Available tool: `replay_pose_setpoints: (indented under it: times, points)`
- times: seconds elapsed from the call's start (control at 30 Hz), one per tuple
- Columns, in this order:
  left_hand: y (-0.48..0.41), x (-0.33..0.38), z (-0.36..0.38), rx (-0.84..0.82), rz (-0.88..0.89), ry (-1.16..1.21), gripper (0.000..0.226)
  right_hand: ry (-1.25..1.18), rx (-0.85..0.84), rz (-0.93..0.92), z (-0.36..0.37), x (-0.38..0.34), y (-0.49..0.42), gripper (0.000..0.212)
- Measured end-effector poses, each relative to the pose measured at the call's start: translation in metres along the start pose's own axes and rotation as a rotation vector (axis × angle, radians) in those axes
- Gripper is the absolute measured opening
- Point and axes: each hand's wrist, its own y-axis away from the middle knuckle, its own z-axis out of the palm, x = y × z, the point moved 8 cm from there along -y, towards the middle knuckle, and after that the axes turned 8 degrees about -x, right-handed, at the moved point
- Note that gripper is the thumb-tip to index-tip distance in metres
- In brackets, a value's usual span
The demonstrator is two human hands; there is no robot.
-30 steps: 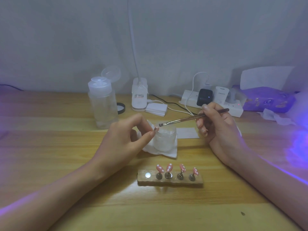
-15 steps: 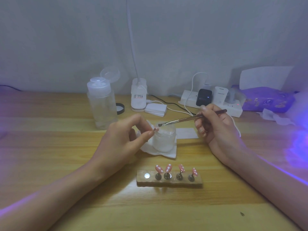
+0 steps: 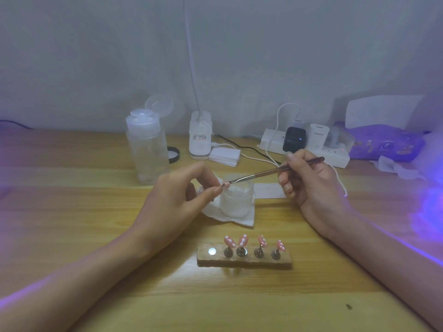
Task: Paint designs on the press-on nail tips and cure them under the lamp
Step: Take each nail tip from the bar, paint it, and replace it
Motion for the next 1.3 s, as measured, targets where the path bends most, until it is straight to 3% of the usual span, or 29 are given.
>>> replay_pose_setpoints:
  times: [0.17,0.33,0.47,0.6,0.73,0.9,1.03,1.17,1.3]
  points:
    - [-0.0001,-0.0007,-0.0003,0.002,-0.002,-0.005,0.017,-0.041,-0.064,-0.016,0.0054,-0.0027,-0.0001,0.021]
    - [0.0003,0.0000,-0.0003,0.001,-0.001,-0.001,0.018,-0.032,0.008,-0.009,-0.0006,-0.0014,0.0002,0.024]
    - [0.0006,-0.0006,0.0001,-0.002,0.000,0.007,0.018,-0.026,-0.067,-0.023,0.0062,-0.0037,0.0011,0.022]
    - [0.0001,0.0003,0.0005,-0.008,0.002,0.026,0.018,-0.025,0.024,-0.007,-0.0028,-0.0011,0.0006,0.024]
    - [0.0001,-0.0013,0.0003,0.000,-0.007,0.007,0.019,-0.036,-0.055,-0.024,0.0054,-0.0044,0.0013,0.022]
    - [-0.0001,-0.0012,0.0006,-0.006,-0.015,0.013,0.018,-0.034,0.029,-0.001,-0.0023,-0.0014,0.0006,0.024]
    - [0.0000,-0.0009,0.0006,-0.009,-0.024,0.003,0.019,-0.030,-0.053,-0.020,0.0062,-0.0040,0.0021,0.022]
    - [0.0002,-0.0001,0.0006,-0.006,-0.028,0.014,0.019,-0.042,0.044,0.001,-0.0032,-0.0010,0.0010,0.025]
    - [-0.0003,0.0011,0.0006,-0.005,-0.024,0.011,0.018,-0.044,-0.047,-0.029,0.0050,-0.0051,0.0014,0.022]
